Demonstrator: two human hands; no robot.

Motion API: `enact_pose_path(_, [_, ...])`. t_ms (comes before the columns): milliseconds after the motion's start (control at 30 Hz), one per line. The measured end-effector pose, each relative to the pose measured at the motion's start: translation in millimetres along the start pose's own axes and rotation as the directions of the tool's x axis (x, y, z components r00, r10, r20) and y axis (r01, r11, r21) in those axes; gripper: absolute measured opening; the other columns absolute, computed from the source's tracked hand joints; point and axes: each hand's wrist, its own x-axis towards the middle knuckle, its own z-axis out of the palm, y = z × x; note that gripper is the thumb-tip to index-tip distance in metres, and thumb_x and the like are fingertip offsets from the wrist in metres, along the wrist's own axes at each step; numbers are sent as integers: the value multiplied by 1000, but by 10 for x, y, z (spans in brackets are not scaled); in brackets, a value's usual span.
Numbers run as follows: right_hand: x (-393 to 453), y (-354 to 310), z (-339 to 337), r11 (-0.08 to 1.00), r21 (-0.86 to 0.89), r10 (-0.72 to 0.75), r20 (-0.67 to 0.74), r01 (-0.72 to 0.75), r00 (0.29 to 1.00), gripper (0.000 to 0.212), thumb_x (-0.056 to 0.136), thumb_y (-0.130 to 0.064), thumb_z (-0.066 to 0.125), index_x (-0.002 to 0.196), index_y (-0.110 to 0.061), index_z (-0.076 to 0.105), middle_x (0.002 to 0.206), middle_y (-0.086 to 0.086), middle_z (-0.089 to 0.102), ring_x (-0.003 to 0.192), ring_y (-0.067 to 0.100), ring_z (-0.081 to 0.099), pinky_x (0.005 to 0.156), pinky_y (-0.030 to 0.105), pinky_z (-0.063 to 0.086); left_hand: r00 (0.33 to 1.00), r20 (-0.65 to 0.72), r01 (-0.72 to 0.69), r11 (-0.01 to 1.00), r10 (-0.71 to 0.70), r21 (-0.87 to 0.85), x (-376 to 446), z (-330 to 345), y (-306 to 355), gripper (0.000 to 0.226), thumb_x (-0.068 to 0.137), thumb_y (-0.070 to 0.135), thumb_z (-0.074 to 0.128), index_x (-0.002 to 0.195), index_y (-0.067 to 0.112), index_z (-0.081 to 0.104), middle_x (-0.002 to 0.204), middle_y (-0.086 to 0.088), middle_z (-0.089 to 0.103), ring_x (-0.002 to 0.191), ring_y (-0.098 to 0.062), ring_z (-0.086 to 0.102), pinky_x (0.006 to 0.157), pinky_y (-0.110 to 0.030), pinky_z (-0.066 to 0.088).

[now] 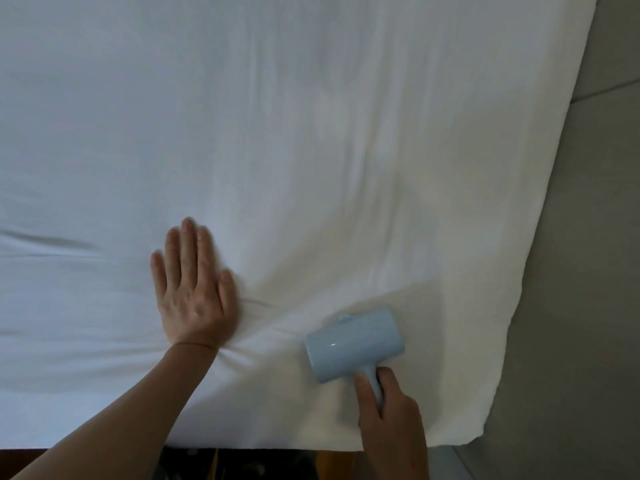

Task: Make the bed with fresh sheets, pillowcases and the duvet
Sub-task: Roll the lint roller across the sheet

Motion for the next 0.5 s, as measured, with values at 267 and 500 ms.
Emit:
enact_pose_path(267, [321,-378,11,995,83,-48,-154,62,987,32,91,-49,46,73,-24,51,54,3,57,52,18,57,53,43,48,1000,-28,-13,1000,13,-5,18,16,1,61,95,32,26,150,4,23,157,-16,21,146,-30,14,120,-42,2])
enact_pose_path(500, [1411,-1778,-93,975,89,-177,-227,201,958,44,89,-51,36,95,-13,57,90,21,67,87,40,62,77,41,51,999,-36,-12,1000,12,-6,14,34,-11,61,95,31,28,149,3,25,156,-15,22,146,-30,14,120,-41,2])
